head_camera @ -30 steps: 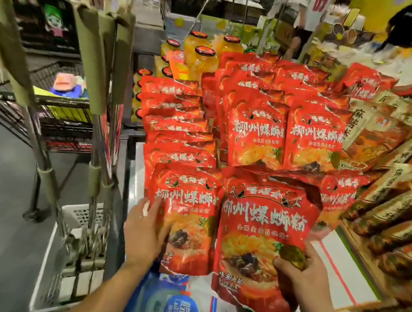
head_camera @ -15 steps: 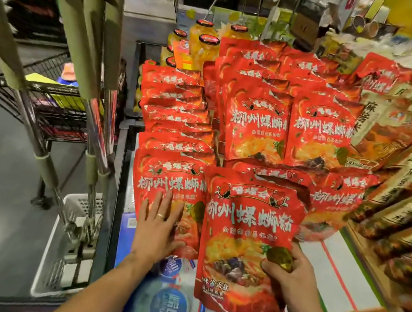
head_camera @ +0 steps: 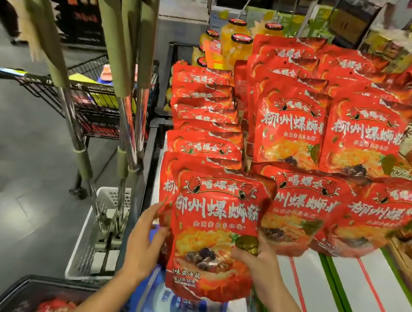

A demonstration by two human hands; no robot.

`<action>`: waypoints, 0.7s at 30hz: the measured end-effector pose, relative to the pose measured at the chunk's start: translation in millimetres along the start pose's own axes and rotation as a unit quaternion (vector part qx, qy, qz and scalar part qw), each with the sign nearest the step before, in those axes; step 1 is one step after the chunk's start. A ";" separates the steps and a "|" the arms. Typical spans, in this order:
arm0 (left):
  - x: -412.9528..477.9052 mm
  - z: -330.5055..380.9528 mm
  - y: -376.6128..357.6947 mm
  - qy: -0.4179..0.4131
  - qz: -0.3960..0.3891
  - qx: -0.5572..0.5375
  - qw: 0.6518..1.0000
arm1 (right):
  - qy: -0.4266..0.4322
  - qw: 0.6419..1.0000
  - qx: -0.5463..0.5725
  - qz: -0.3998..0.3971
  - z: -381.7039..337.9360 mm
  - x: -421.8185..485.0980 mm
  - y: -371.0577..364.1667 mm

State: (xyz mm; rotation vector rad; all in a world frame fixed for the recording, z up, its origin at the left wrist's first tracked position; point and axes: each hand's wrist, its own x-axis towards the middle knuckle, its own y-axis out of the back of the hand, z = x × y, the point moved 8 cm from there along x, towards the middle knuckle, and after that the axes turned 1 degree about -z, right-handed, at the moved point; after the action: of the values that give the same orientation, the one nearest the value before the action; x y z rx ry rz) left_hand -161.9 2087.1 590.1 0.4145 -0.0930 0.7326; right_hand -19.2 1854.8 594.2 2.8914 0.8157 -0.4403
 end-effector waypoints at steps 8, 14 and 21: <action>-42.7 -27.6 -42.1 0.071 -0.190 0.154 0.967 | 0.056 0.967 -0.234 0.087 12.1 25.6 -34.2; -74.0 -16.0 -45.3 -0.101 -0.112 0.292 0.944 | 0.266 0.744 -0.610 0.061 35.5 -27.9 -52.9; -56.3 -38.6 -70.6 -0.142 -0.181 0.398 0.888 | 0.242 0.712 -0.658 0.024 72.8 9.8 -38.5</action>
State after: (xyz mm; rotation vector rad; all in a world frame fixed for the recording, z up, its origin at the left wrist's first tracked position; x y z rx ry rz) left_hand -159.1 2019.9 518.4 1.2930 0.0190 0.3018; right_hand -49.5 1879.5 521.0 1.5851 0.6402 0.7062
